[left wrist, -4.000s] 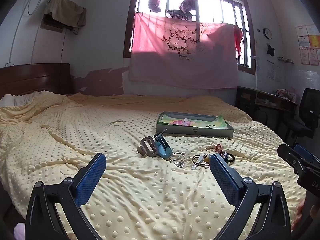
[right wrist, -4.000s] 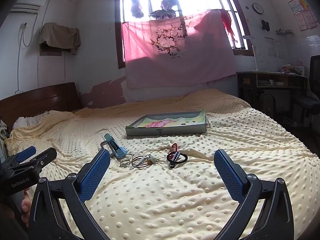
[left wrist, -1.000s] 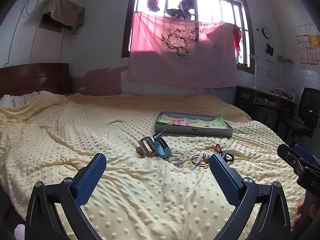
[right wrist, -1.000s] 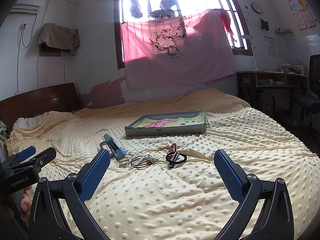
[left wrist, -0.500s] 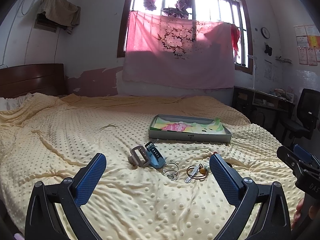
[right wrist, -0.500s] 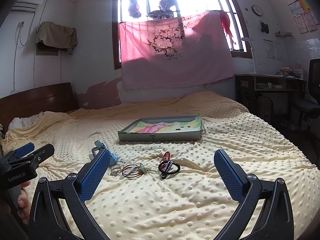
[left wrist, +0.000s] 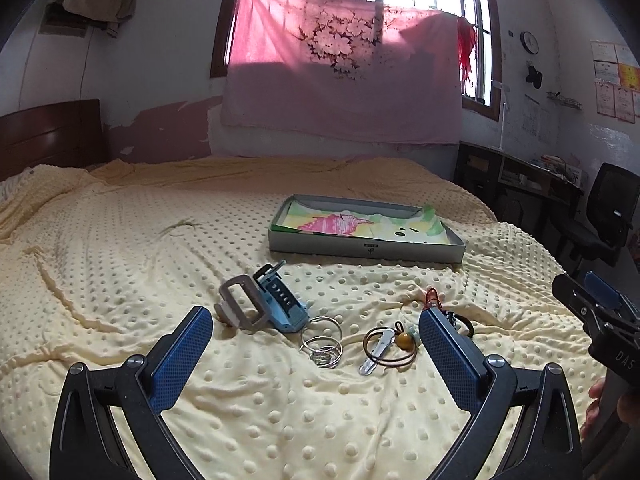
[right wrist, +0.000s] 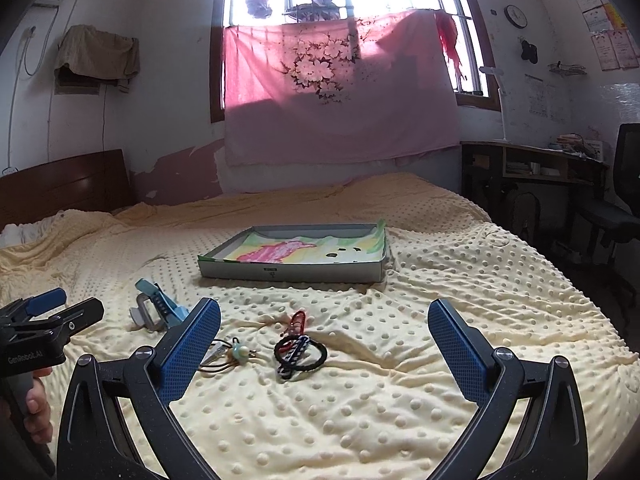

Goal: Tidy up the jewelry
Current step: 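Grasp the brown yellow-bead hair tie with left gripper while right grasps black hair tie, then carry both hair ties into the grey tray and open both grippers, then withdraw both open grippers from the tray back toward the items, then grasp the white hair clip with left gripper while right grasps black braided bracelet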

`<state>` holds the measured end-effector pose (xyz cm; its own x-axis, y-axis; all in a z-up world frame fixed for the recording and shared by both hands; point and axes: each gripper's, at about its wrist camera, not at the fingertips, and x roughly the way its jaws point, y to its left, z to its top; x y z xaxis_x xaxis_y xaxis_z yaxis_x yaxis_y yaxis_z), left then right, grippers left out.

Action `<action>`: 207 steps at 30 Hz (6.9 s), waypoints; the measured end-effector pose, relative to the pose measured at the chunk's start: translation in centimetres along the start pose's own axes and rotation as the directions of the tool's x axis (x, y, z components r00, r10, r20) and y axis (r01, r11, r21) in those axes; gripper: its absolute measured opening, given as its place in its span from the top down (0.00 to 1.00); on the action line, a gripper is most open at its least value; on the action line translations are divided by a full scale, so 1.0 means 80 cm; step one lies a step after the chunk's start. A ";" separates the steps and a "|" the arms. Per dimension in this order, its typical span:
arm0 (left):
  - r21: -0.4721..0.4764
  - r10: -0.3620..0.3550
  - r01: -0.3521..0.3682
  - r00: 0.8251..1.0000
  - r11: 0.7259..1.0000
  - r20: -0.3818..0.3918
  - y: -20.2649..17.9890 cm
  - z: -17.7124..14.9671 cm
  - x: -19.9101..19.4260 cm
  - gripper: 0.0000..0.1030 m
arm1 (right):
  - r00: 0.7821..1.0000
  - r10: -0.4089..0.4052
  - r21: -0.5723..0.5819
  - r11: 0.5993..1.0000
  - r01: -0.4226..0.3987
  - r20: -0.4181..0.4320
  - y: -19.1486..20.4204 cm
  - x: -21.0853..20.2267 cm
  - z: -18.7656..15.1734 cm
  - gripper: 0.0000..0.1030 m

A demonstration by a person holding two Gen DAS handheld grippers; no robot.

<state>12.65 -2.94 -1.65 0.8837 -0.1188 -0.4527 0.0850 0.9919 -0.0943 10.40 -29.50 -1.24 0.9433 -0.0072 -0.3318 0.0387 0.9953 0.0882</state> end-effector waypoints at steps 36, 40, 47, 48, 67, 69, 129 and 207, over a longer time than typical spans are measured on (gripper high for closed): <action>-0.156 -0.261 0.217 0.887 0.964 -0.380 -0.019 -0.035 0.158 0.97 | 0.903 0.143 0.069 0.990 -0.126 -0.404 -0.011 0.167 -0.067 0.90; -0.163 -0.265 0.222 0.904 0.961 -0.336 -0.015 -0.028 0.145 0.97 | 0.905 0.145 0.071 0.989 -0.127 -0.400 -0.010 0.168 -0.066 0.95; -0.128 -0.290 0.264 0.920 0.956 -0.264 -0.020 -0.003 0.122 0.97 | 0.947 0.153 0.061 0.988 -0.141 -0.282 -0.012 0.140 -0.050 0.95; -0.121 -0.291 0.268 0.921 0.956 -0.257 -0.021 0.001 0.120 0.97 | 0.952 0.153 0.057 0.988 -0.143 -0.266 -0.011 0.137 -0.047 0.95; -0.183 -0.298 0.280 0.951 0.942 -0.081 -0.019 0.136 0.237 0.97 | 0.980 0.136 0.108 0.987 -0.121 -0.145 -0.010 0.252 0.054 0.95; -0.201 -0.293 0.271 0.952 0.941 -0.089 -0.018 0.147 0.271 0.97 | 0.980 0.120 0.117 0.988 -0.102 -0.158 -0.011 0.278 0.061 0.95; -0.016 -0.081 0.086 0.978 0.996 0.191 0.001 0.014 -0.180 0.00 | 0.992 0.047 0.066 0.996 -0.055 0.116 0.013 -0.198 0.044 0.01; -0.011 -0.296 0.318 0.868 0.948 -0.399 -0.031 -0.039 0.163 0.87 | 0.887 0.254 0.058 0.966 -0.251 -0.386 0.021 0.154 -0.068 0.78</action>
<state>22.56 -7.12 -10.07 0.5580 -0.4143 -0.7190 0.3561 0.9022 -0.2435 20.28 -27.40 -10.27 0.7194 0.2831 -0.6343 -0.1801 0.9580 0.2232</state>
